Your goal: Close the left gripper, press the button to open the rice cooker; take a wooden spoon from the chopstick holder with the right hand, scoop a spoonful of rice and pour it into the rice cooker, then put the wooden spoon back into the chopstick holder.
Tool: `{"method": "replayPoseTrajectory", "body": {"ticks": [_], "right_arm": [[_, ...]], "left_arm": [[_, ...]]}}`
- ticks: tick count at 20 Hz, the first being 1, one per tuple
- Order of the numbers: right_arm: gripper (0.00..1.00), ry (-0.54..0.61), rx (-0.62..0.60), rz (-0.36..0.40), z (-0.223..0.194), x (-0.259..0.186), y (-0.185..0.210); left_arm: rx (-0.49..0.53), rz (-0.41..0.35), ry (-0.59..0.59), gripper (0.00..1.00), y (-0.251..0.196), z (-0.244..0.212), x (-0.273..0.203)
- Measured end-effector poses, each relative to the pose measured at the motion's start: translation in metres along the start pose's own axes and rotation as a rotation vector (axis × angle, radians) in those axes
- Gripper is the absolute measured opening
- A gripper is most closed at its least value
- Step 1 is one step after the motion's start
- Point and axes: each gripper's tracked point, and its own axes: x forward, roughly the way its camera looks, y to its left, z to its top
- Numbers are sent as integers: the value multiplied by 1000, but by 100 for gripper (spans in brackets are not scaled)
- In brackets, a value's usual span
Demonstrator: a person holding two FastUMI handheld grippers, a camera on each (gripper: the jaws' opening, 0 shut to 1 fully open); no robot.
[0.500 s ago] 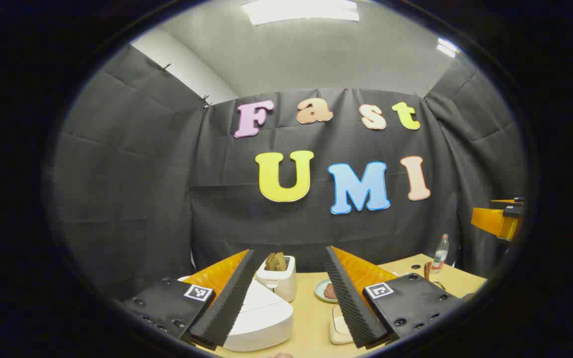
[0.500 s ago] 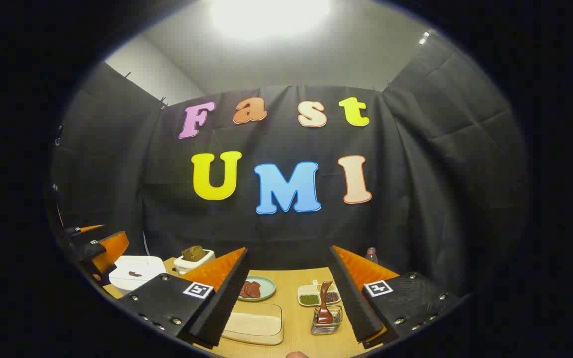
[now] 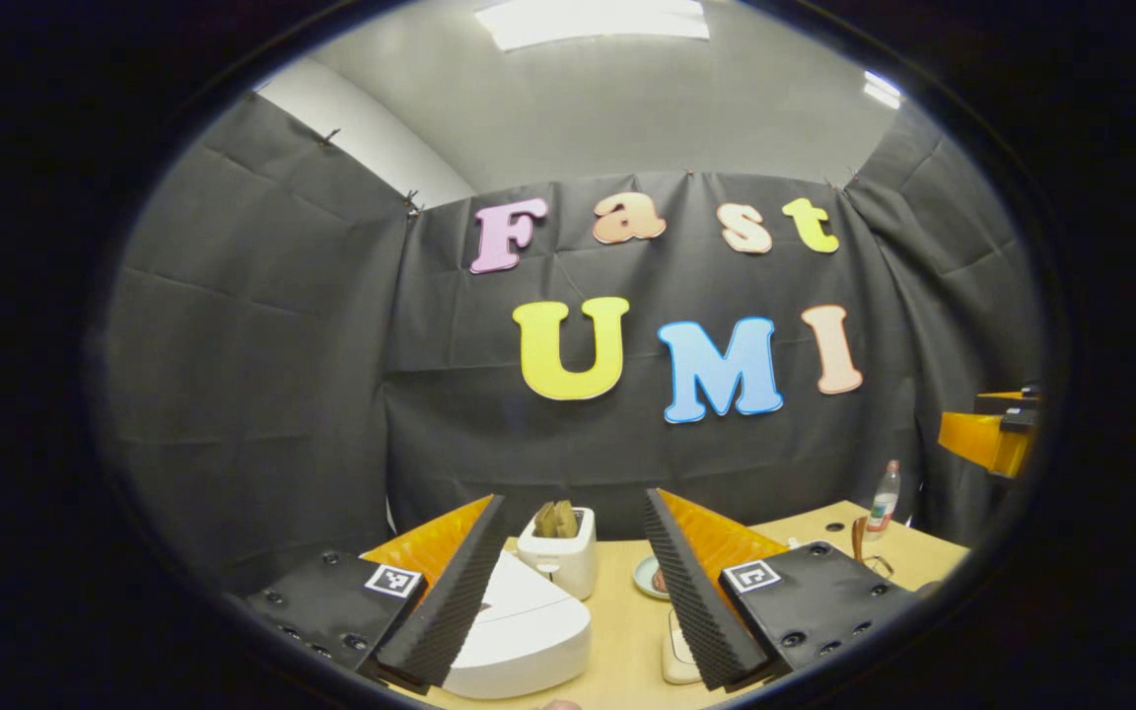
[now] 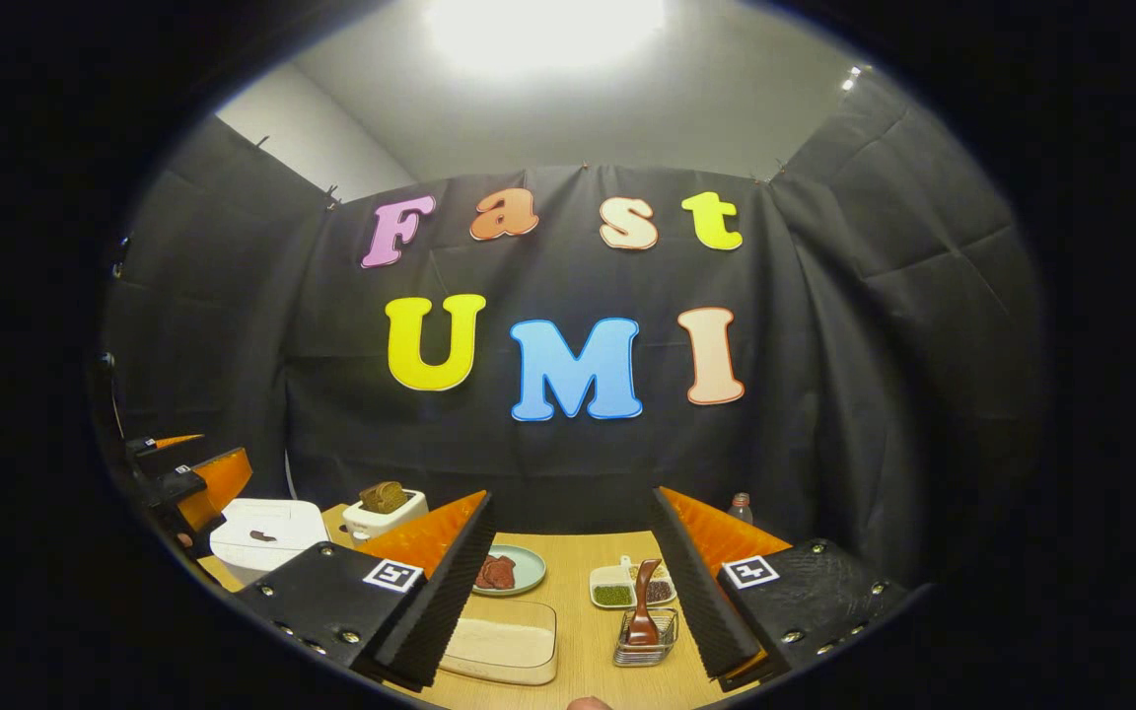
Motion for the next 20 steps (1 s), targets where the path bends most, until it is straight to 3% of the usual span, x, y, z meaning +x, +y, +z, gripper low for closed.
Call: {"method": "replayPoseTrajectory", "body": {"ticks": [13, 15, 17, 18, 20], "right_arm": [[95, 6, -3, 3, -1, 3, 6], [95, 7, -1, 2, -3, 2, 8], [95, 13, 0, 2, -5, 2, 10], [95, 16, -2, -1, -7, 0, 11], [95, 17, 1, -4, -7, -1, 11]], "left_arm": [[-18, 8, 45, 98, 10, -22, 9], [-20, 2, 60, 76, 11, -30, 14], [-7, 56, 46, 53, 31, -29, 13], [-1, 72, 43, 32, 34, -33, 15], [0, 99, 52, 19, 45, -42, 18]]}}
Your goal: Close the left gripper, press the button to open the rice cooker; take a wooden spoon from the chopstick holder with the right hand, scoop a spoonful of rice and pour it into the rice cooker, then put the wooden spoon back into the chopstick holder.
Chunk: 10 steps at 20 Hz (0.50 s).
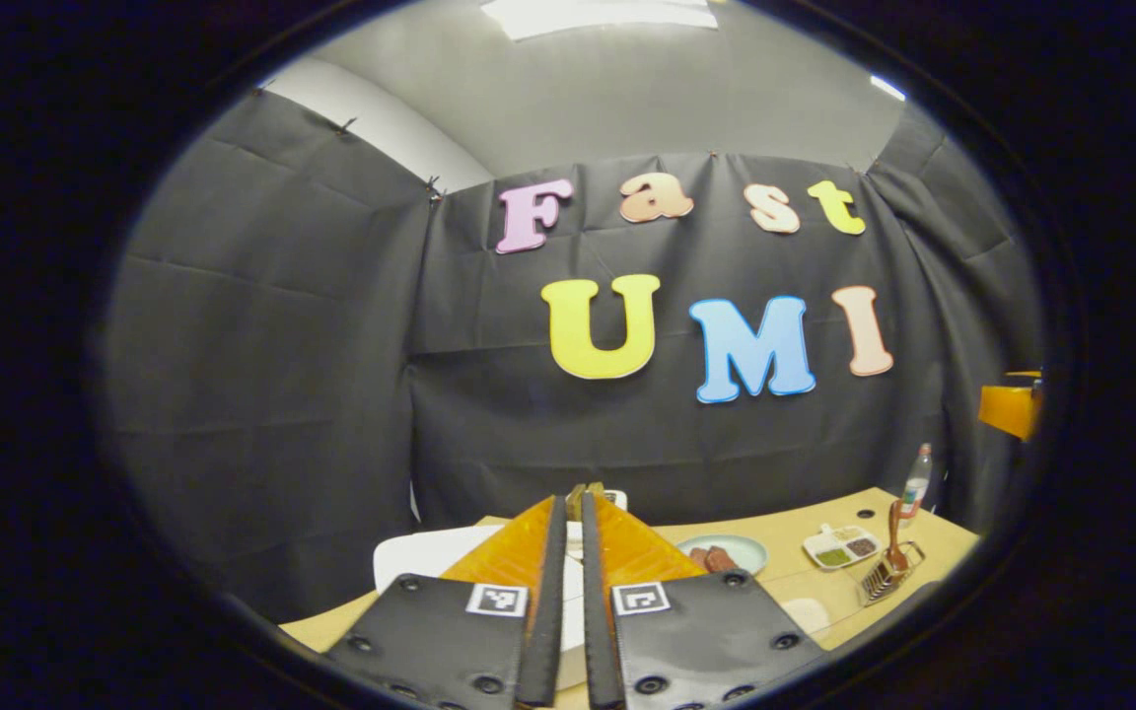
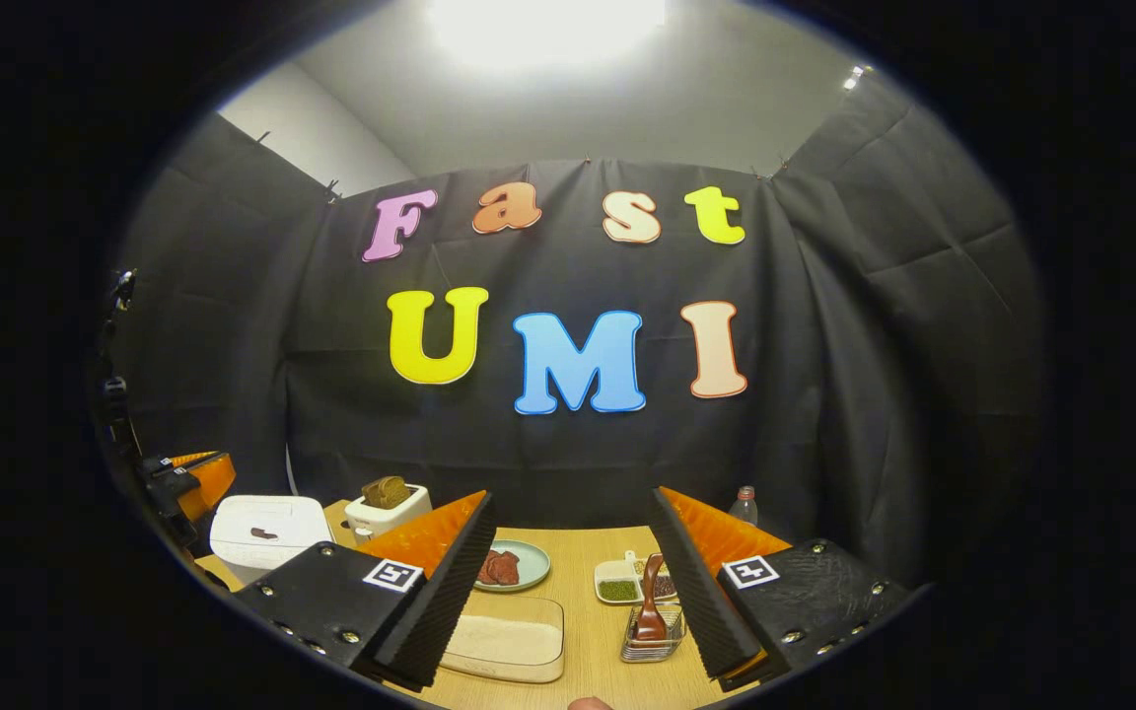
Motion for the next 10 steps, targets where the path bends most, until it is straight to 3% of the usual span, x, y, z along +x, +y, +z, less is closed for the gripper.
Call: {"method": "replayPoseTrajectory", "body": {"ticks": [2, 10], "right_arm": [[95, -2, 5, -6, 0, -2, 1], [95, 26, 1, -18, -8, -8, 12]], "left_arm": [[-16, 30, 25, 8, 14, -11, 6], [-58, 71, 155, 12, 49, -71, 49]]}}
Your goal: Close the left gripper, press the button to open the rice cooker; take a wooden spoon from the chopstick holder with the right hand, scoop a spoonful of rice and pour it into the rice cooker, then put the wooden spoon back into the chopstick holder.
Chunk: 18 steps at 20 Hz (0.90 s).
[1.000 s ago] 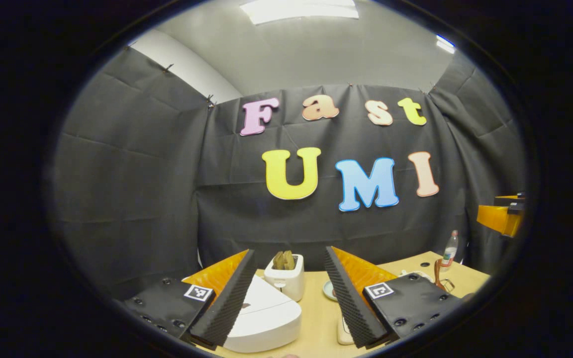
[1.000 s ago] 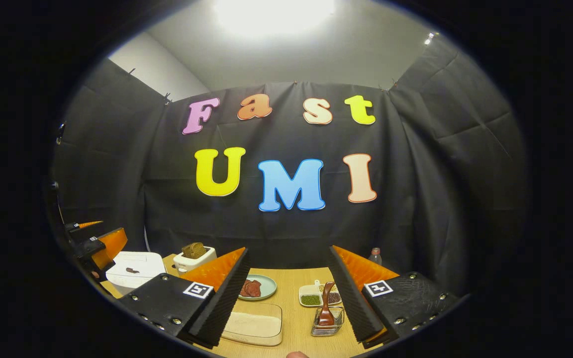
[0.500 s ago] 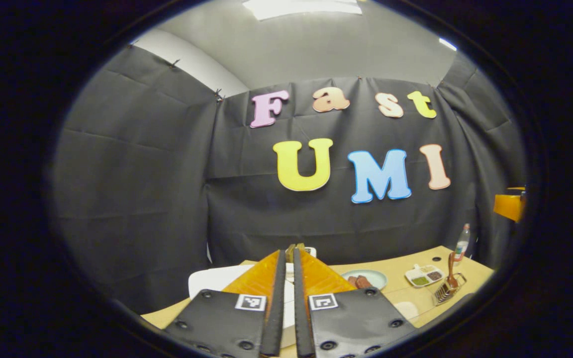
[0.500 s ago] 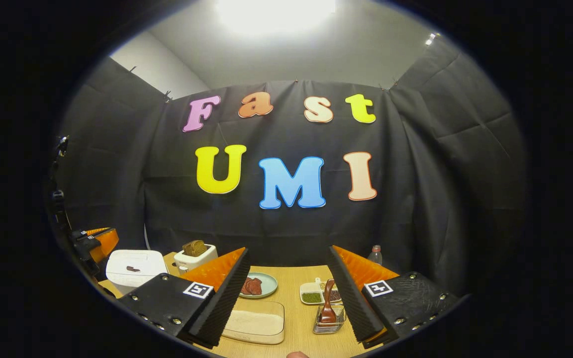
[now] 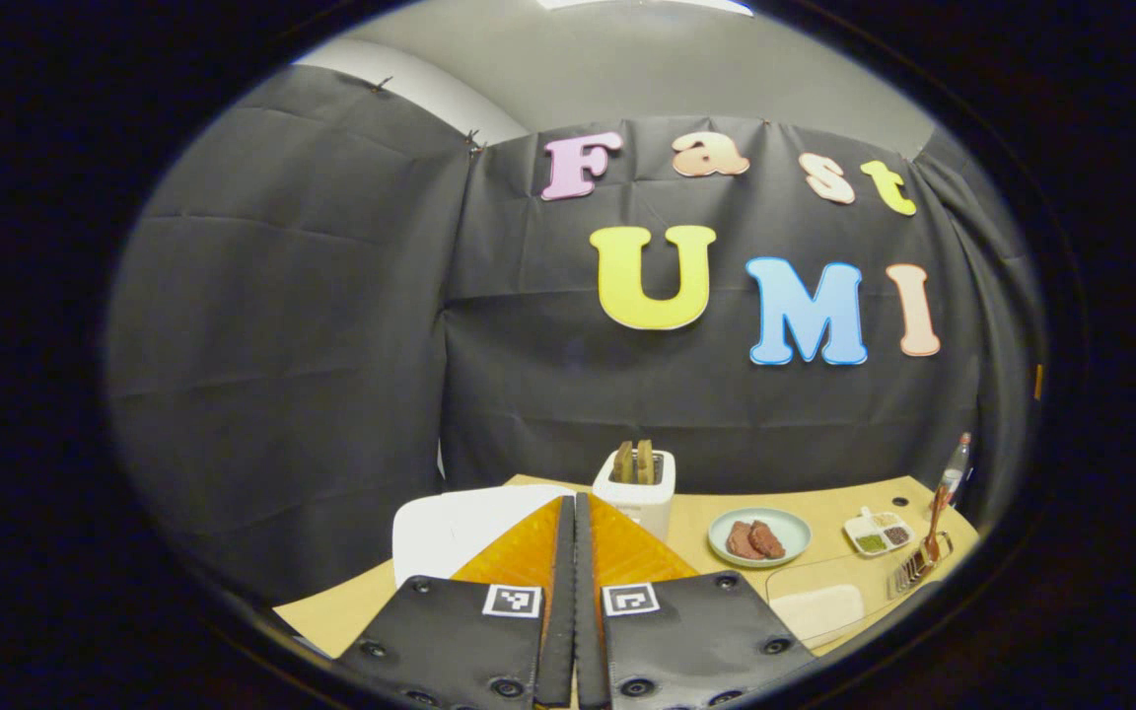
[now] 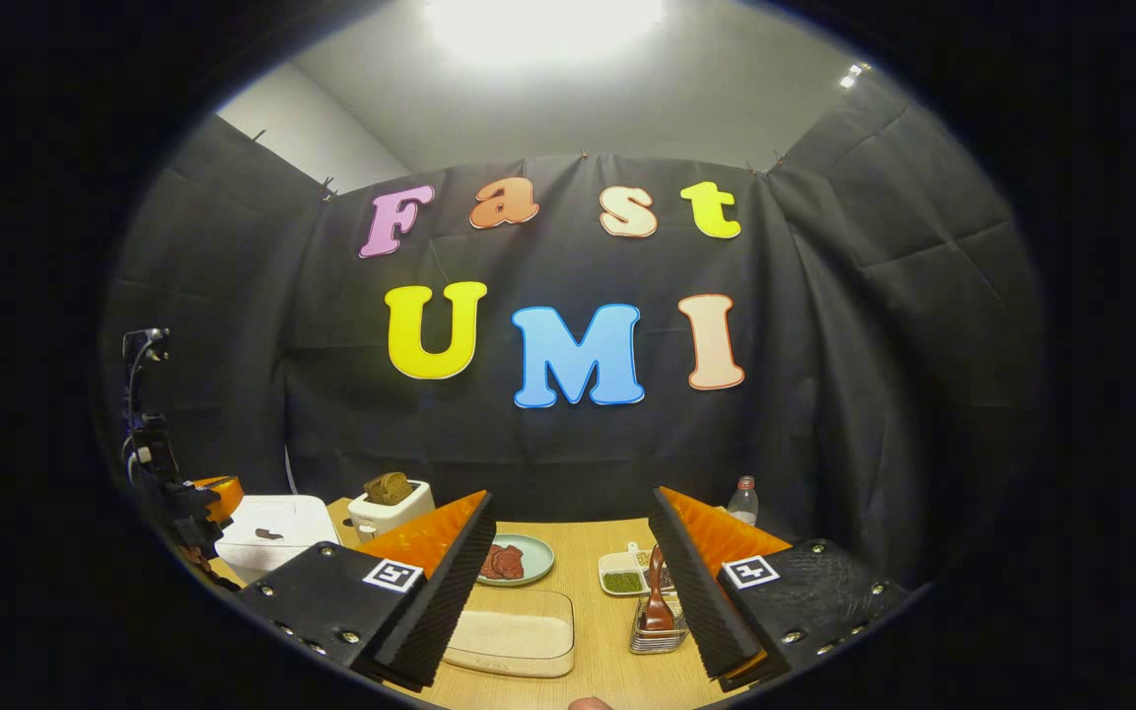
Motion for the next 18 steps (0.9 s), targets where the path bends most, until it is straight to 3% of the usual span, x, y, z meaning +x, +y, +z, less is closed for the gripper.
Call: {"method": "replayPoseTrajectory", "body": {"ticks": [6, 11, 18], "right_arm": [[95, -3, -15, -31, 4, -9, -4], [95, 11, -23, -60, 3, -12, -15], [95, 11, -56, -41, 6, -11, -13]], "left_arm": [[22, 33, 136, 9, 12, -57, 35], [-29, 44, 219, 9, 11, -86, 45], [-34, 41, 215, 9, 12, -99, 47]]}}
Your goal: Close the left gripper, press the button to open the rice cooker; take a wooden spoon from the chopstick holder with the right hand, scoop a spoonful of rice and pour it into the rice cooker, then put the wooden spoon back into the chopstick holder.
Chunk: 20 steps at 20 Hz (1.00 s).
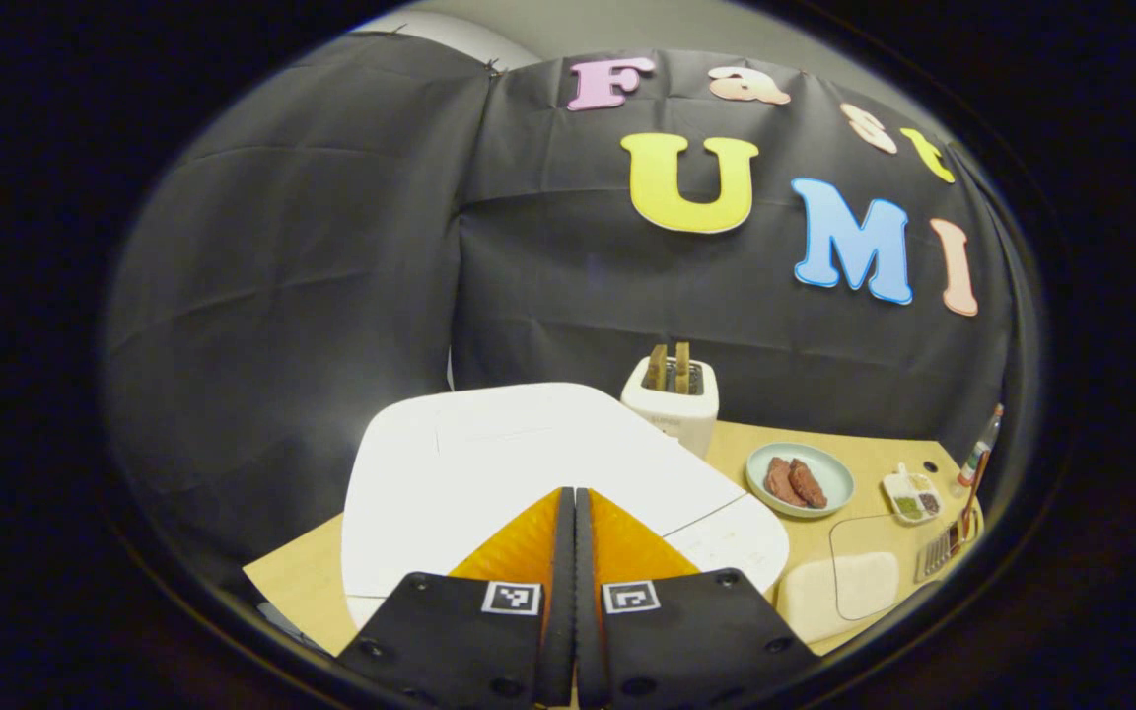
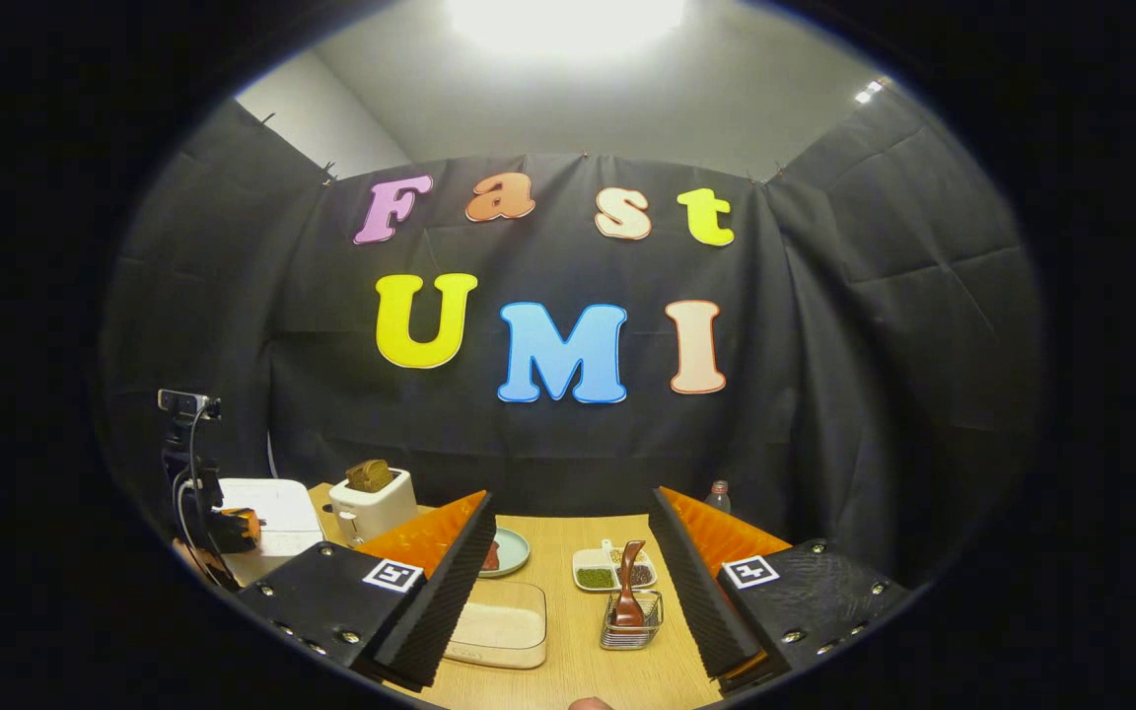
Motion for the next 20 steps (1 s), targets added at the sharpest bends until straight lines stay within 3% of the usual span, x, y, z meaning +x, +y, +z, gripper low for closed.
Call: {"method": "replayPoseTrajectory", "body": {"ticks": [3, 7, 13, 19, 20], "right_arm": [[95, -2, 6, 19, 3, 4, 7], [95, -9, -5, 42, 8, 8, 22], [95, -29, -16, 26, 13, 9, 36], [95, -57, -33, -15, 22, 19, 25], [95, -67, -43, -21, 25, 23, 19]], "left_arm": [[36, -2, 3, 10, 6, 4, -6], [75, 5, -77, 9, 10, 37, -17], [95, -3, -334, 9, 30, 147, -46], [121, -79, -507, 11, 33, 207, -91], [121, -84, -517, 41, 29, 209, -98]]}}
